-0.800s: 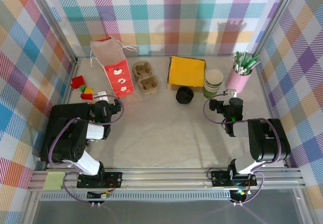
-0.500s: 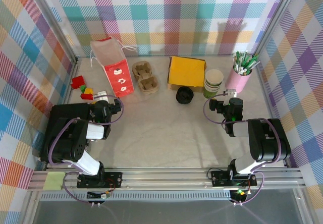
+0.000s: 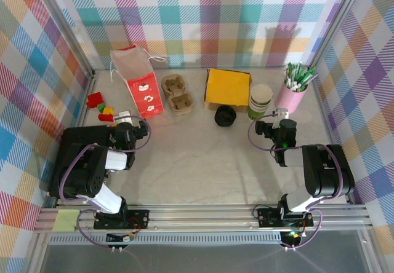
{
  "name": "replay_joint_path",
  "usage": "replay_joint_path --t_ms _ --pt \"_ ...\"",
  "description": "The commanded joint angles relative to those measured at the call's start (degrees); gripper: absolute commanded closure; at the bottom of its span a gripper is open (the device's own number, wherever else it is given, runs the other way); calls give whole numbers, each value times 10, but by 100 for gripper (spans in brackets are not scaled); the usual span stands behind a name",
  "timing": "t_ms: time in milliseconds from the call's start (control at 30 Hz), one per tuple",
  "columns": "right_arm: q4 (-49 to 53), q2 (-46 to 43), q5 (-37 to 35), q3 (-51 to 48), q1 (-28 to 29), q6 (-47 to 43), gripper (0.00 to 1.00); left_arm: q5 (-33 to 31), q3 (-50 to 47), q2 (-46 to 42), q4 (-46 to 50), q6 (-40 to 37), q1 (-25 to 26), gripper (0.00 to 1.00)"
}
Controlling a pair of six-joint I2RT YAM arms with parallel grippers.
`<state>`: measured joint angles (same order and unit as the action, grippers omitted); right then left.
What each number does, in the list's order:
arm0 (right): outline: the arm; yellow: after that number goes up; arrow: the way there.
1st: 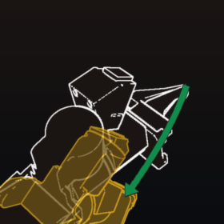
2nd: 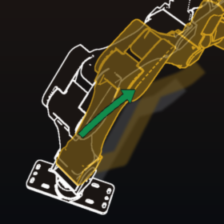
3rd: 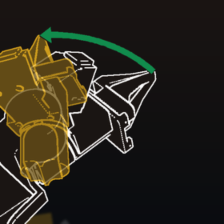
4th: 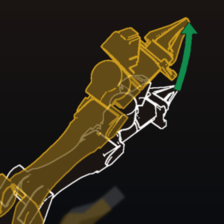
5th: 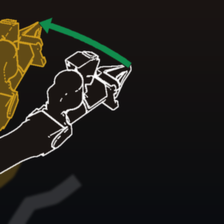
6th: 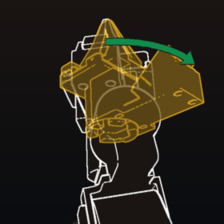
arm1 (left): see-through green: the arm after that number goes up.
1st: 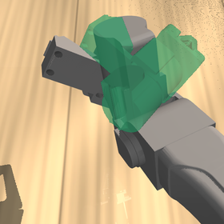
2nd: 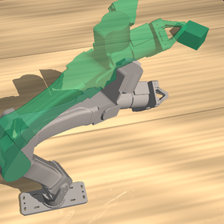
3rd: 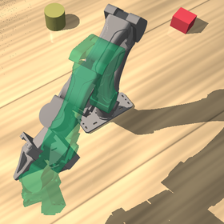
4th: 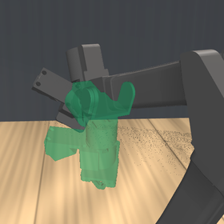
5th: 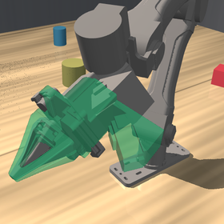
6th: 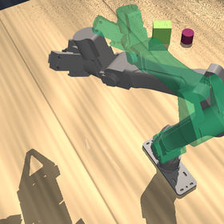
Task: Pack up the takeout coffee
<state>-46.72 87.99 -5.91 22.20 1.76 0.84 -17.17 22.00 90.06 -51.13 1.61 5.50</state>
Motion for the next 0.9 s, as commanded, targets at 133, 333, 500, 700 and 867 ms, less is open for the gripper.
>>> replay_joint_path --t_ms 133,333,500,700,867 --pt "-53 -14 12 -18 -2 4 1 -15 -38 -17 -65 -7 4 0" --pt "-16 -71 -7 -25 -2 11 1 -12 -75 -34 -124 -18 12 0" --pt "168 -170 -40 6 -2 50 1 -78 -100 -161 -39 2 24 0" --pt "499 -291 -114 108 -3 196 1 -140 -33 -381 292 78 45 0" --pt "761 -306 -39 272 -2 285 1 -145 104 -509 639 240 50 0"
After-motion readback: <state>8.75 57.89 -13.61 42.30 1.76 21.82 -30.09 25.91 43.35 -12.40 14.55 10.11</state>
